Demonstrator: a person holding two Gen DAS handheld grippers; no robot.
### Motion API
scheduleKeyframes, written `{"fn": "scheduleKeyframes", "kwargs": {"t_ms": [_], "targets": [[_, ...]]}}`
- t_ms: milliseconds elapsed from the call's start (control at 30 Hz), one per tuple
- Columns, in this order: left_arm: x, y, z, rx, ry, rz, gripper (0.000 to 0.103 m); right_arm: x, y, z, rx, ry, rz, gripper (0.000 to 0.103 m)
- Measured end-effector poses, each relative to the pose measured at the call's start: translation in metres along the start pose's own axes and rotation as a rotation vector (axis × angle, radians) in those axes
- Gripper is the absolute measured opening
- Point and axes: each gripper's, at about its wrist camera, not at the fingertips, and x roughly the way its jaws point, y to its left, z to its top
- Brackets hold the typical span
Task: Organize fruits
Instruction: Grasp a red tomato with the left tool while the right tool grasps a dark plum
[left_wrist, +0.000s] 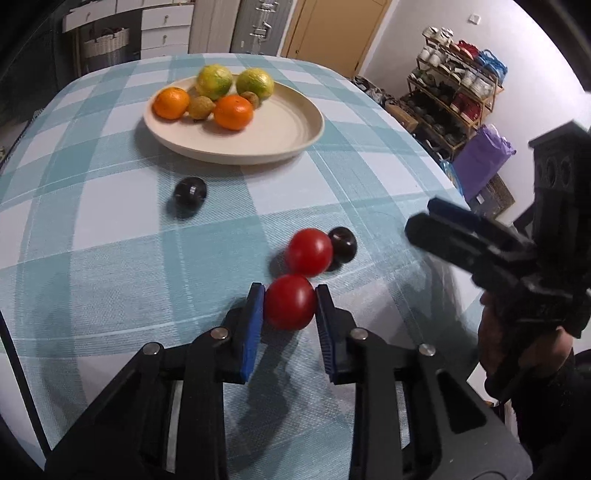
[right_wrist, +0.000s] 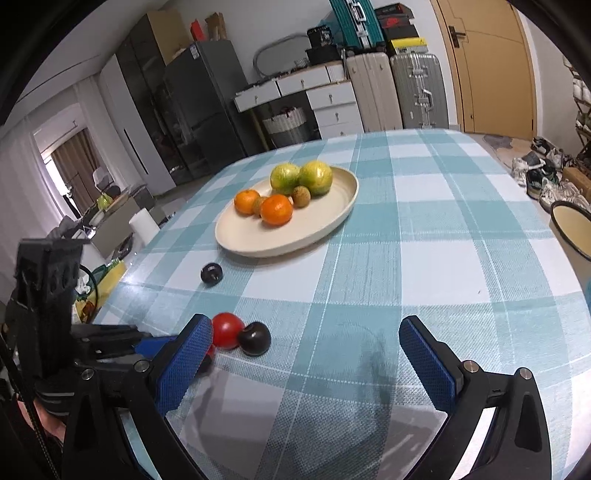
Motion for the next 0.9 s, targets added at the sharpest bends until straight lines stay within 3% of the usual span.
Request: {"fn": "scheduleKeyframes", "kwargs": {"t_ms": [467, 567, 700, 900], "targets": [[-0.028, 0.037, 0.002, -0.071, -0.06, 0.042, 0.025, 0.017, 0.014, -0.004, -0.049, 0.046, 0.053, 0.101], [-0.028, 0.041, -0.001, -0.079, -0.062, 0.047, 0.025, 0.024, 0.016, -0.004, -0.069, 0.077, 0.061, 0.093], [-0.026, 0.047, -0.005, -0.101, -0.056, 0.046, 0.025, 0.032, 0.019, -0.003, -0.088, 0.103, 0.085, 0.075], [-0.024, 0.052, -0.006, -0.109, -0.05, 0.052, 0.025, 0.041, 0.028, -0.003, -0.134, 0.13, 0.077, 0.062]]}}
